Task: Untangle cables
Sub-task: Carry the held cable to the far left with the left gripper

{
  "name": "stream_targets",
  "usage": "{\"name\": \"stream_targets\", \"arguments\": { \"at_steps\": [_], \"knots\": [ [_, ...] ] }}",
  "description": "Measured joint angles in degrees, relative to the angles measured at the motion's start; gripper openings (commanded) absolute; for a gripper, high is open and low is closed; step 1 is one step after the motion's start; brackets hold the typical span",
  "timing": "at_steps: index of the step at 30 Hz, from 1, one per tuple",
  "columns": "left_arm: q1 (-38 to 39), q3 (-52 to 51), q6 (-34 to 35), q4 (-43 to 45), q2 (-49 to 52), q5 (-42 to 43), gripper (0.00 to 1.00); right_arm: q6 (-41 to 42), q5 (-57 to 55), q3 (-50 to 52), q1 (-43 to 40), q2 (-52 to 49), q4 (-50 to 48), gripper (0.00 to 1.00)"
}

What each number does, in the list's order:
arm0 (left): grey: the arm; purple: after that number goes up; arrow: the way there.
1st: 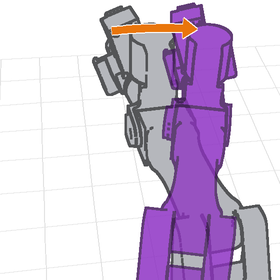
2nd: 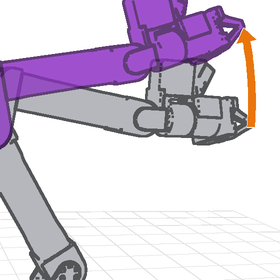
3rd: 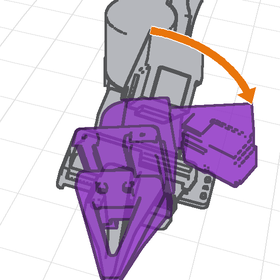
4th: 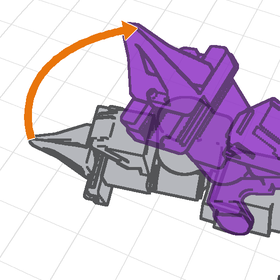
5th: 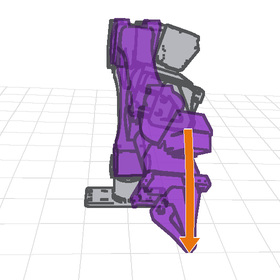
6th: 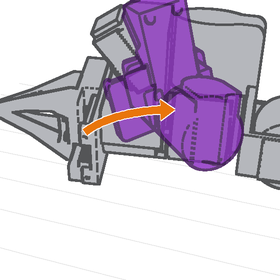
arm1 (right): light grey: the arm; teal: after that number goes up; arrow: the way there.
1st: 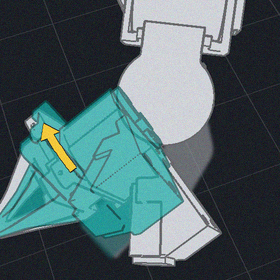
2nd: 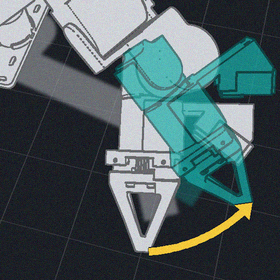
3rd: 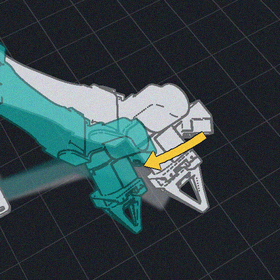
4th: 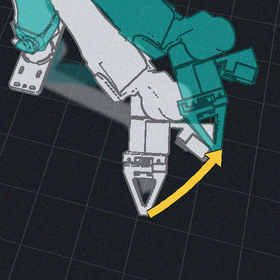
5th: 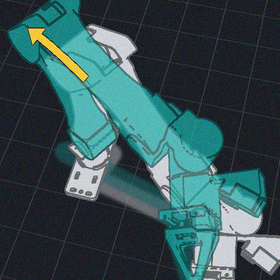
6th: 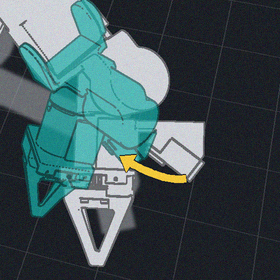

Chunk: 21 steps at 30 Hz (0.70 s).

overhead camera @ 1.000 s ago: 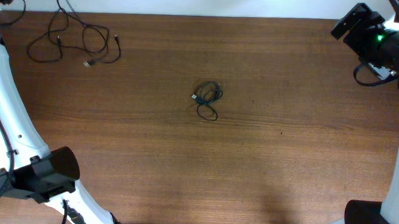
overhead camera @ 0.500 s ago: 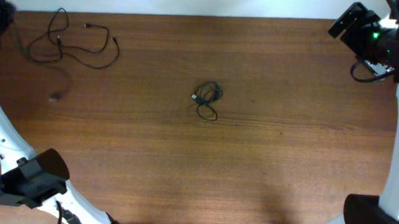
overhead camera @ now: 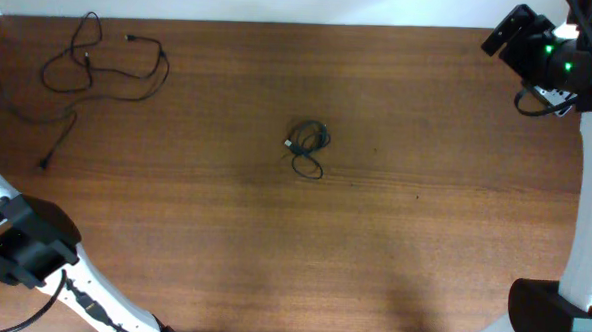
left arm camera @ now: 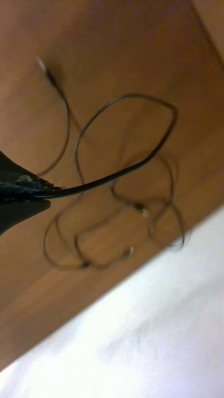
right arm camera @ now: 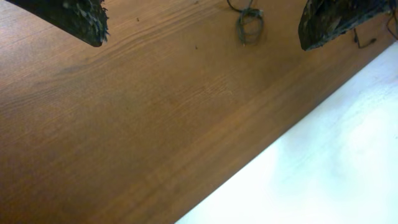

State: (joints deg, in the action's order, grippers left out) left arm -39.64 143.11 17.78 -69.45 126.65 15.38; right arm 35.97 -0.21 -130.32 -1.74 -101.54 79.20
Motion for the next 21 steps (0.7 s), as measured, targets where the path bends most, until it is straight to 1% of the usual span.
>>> {"name": "stream_targets", "arguments": {
  "at_steps": [1, 2, 3, 4, 5, 9, 11, 13, 16, 18, 21],
  "knots": [
    [-0.33, 0.00, 0.04, -1.31, 0.02, -3.61, 0.29, 0.02, 0.02, 0.00, 0.00, 0.00, -0.02, 0.98],
    [-0.42, -0.02, -0.02, -1.70, 0.11, -7.41, 0.41, 0.02, 0.02, 0.00, 0.00, 0.00, 0.00, 0.98],
    [-0.42, 0.00, 0.15, -1.70, 0.39, -10.73, 0.56, 0.04, 0.02, 0.00, 0.00, 0.00, 0.02, 0.98],
    [-0.39, 0.00, 0.20, -1.66, 1.14, -13.25, 0.78, 0.02, 0.02, 0.00, 0.00, 0.00, 0.04, 0.98],
    [-0.42, 0.00, 0.15, -1.66, 1.73, -14.27, 0.98, 0.02, 0.02, 0.00, 0.00, 0.00, 0.07, 0.98],
    [-0.42, -0.02, -0.52, -1.49, 5.18, -16.76, 0.99, 0.02, 0.02, 0.00, 0.00, 0.00, 0.28, 0.98],
    [-0.42, 0.00, -0.52, -1.51, 5.51, -17.11, 0.93, 0.04, 0.02, 0.00, 0.00, 0.00, 0.42, 0.98],
    [-0.42, 0.00, -0.68, -1.84, 5.51, -14.93, 0.84, 0.00, 0.15, 0.00, 0.00, 0.00, 0.46, 0.98],
    [-0.15, 0.00, -1.05, -3.91, 5.95, -5.27, 0.84, 0.02, 0.48, 0.00, 0.00, 0.00, 0.50, 0.98],
    [0.79, 0.04, -1.16, -5.64, 7.21, -2.19, 0.84, 0.02, 0.50, 0.00, 0.00, 0.00, 0.52, 0.98],
    [4.35, 0.04, -2.45, -6.67, 12.09, 0.11, 0.84, 0.02, 0.68, 0.00, 0.00, 0.00, 0.50, 0.98]
  ]
}}
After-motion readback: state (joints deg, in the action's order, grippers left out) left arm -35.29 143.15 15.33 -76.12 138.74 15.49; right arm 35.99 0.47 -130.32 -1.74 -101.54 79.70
